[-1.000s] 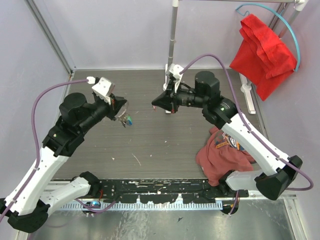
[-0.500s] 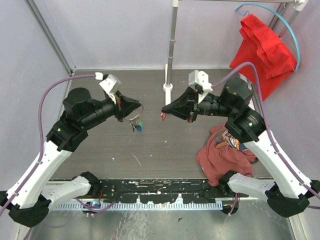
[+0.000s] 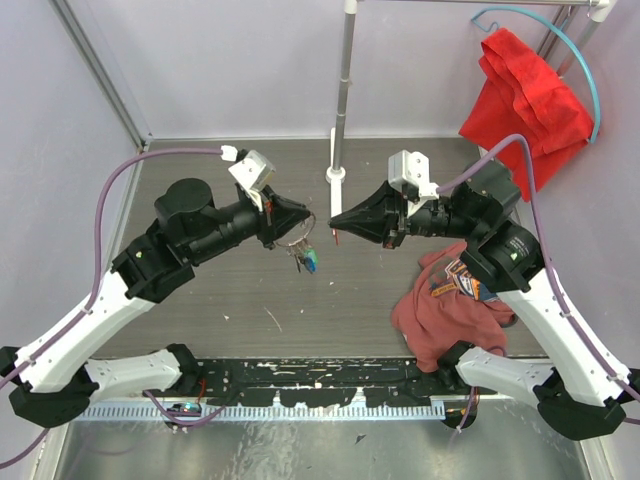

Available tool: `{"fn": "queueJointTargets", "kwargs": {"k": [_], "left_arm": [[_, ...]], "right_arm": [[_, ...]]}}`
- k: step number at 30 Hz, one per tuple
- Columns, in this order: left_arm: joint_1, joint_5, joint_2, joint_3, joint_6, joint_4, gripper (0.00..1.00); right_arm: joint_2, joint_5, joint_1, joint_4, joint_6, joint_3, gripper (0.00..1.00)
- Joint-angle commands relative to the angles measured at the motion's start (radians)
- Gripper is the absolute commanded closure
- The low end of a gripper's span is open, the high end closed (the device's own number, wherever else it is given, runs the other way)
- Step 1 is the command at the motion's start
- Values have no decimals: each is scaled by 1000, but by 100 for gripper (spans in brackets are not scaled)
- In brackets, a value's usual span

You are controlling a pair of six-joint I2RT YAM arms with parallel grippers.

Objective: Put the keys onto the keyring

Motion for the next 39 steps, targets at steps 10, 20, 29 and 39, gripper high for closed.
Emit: {"fn": "queueJointTargets", "kwargs": {"k": [10, 20, 29, 39], "left_arm": [[-107, -156, -18, 68, -27, 84, 100], [-134, -139, -2, 102, -42, 60, 100], [-140, -116, 7, 109, -32, 58, 100], [-142, -113, 22, 119, -34, 47, 100]], "right_arm": [[19, 13, -2, -4, -63, 108, 99], [107, -2, -1, -114, -161, 204, 99], [129, -21, -1, -124, -167, 217, 99], [116, 4, -2, -72, -139, 186, 99]]}}
